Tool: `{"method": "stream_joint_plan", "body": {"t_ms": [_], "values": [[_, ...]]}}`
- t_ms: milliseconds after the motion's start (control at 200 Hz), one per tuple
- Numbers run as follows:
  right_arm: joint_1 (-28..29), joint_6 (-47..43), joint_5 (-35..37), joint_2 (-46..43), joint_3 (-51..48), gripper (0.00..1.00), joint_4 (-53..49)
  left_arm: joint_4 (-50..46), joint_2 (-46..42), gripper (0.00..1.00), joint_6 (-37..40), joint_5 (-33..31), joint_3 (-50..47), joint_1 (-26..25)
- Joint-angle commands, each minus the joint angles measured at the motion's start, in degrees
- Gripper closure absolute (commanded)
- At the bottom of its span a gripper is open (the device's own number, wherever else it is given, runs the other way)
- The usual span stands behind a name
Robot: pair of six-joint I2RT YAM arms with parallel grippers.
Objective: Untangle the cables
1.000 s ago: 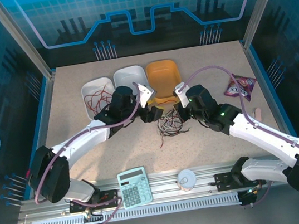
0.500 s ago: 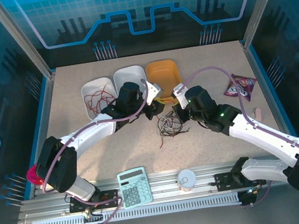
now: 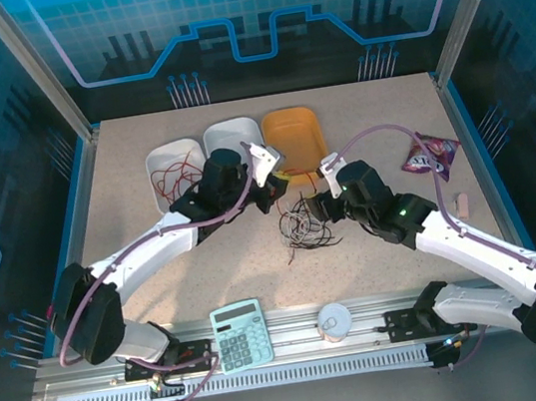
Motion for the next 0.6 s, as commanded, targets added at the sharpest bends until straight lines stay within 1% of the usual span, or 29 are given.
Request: {"method": "stream_joint_plan", "body": {"t_ms": [0, 205, 375, 455, 480, 520, 595], "values": [[-0.3, 3.0, 1.0, -0.4, -1.1, 0.28, 1.7, 3.0, -3.0, 1.00, -2.1, -0.9, -1.0, -0.4], [-0.9, 6.6, -0.3, 1.5, -2.9, 0.24, 4.5, 3.2, -6.0, 1.00, -4.9, -2.3, -0.8, -0.4], [-1.4, 7.8, -0.8, 2.0, -3.3, 0.21, 5.7, 0.6, -9.3, 1.00, -7.2, -6.6, 0.3, -0.4], [-1.9, 8.2, -1.0, 1.4, -3.6, 0.12, 6.1, -1.8, -10.6, 1.00, -7.9, -9.8, 1.4, -0.5], [-2.0, 8.3, -1.2, 1.0, -3.7, 0.05, 6.3, -2.6, -11.0, 1.00, -8.0, -10.8, 1.8, -0.4], [-2.4, 8.5, -1.4, 0.2, -4.1, 0.00, 6.8, -3.7, -11.6, 1.00, -8.2, -12.2, 2.2, -0.4], [-3.4, 8.7, -2.7, -1.5, -5.3, 0.00, 8.1, -4.7, -12.7, 1.00, -8.6, -14.2, 2.7, -0.4]]}}
